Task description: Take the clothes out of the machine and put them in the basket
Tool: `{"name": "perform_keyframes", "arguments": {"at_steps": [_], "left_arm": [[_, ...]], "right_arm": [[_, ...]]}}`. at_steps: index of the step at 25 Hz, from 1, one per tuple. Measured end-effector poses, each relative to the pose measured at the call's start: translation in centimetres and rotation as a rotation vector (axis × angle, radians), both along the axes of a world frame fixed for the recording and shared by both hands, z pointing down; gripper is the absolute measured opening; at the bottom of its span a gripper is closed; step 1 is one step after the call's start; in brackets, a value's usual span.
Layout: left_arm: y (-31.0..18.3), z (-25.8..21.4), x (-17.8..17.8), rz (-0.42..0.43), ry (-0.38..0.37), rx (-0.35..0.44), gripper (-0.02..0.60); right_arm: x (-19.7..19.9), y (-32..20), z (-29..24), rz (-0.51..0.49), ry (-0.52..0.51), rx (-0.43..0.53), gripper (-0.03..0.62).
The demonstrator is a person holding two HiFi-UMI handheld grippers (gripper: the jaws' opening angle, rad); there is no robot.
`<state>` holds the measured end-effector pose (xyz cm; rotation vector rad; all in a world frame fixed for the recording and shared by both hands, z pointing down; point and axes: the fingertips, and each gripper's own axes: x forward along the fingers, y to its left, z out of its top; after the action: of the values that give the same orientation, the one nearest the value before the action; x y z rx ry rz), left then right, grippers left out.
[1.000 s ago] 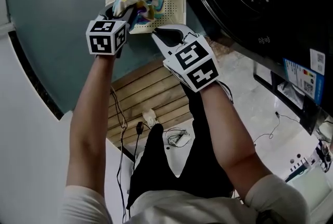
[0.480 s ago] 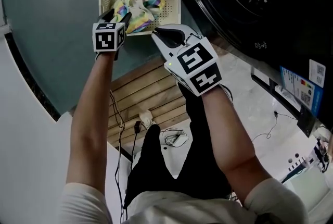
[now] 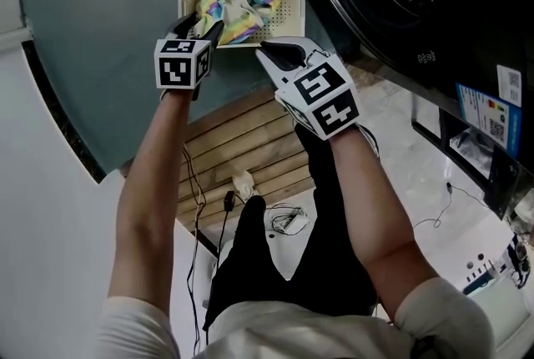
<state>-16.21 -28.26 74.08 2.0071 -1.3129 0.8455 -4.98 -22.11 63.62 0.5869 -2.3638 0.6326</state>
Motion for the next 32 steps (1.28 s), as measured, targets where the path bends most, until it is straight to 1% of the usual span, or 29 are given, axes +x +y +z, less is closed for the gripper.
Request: {"name": "perform_keyframes", "arguments": {"at_steps": [5,8,12,15,16,21,25,29,32], "left_arm": [[3.2,-4.3,0.0,0.016,0.033,0.027,0.250],[5.3,-7.4,0.0,0.023,0.064,0.053,0.245],[8.8,-12.0,-0.5,0.045,0.087,0.085,0.230],[11.7,-15.3,-0.7,0.051,0.116,0.097,0.205],[12.7,-16.4,-0.8,0.053,0.126,0.102,0.197],[17.4,-22.2,-0.7,0.065,0.171,0.147,0.134],[22.2,-26.8,-0.4,0.088,0.203,0.155,0.065],[27.1,-31.1,0.1,0.111,0.221,0.164,0.024],[29.9,-34.6,0.0,0.133,0.238,0.187,0.000]], "right_arm": [[-0.2,1.6,0.2,0.022,-0.007,0.016,0.029],[-0.3,2.8,-0.2,0.026,-0.005,0.049,0.029],[-0.6,4.3,-2.2,0.078,-0.034,0.080,0.029],[-0.3,6.0,-4.5,0.135,-0.064,0.070,0.028],[-0.4,6.8,-5.4,0.135,-0.066,0.075,0.028],[-0.6,11.6,-10.6,0.059,-0.049,0.103,0.028],[0.4,15.2,-15.3,0.067,-0.046,0.113,0.015],[1.4,18.7,-19.5,0.083,-0.068,0.107,0.015],[1.6,21.2,-22.9,0.090,-0.076,0.130,0.013]]}}
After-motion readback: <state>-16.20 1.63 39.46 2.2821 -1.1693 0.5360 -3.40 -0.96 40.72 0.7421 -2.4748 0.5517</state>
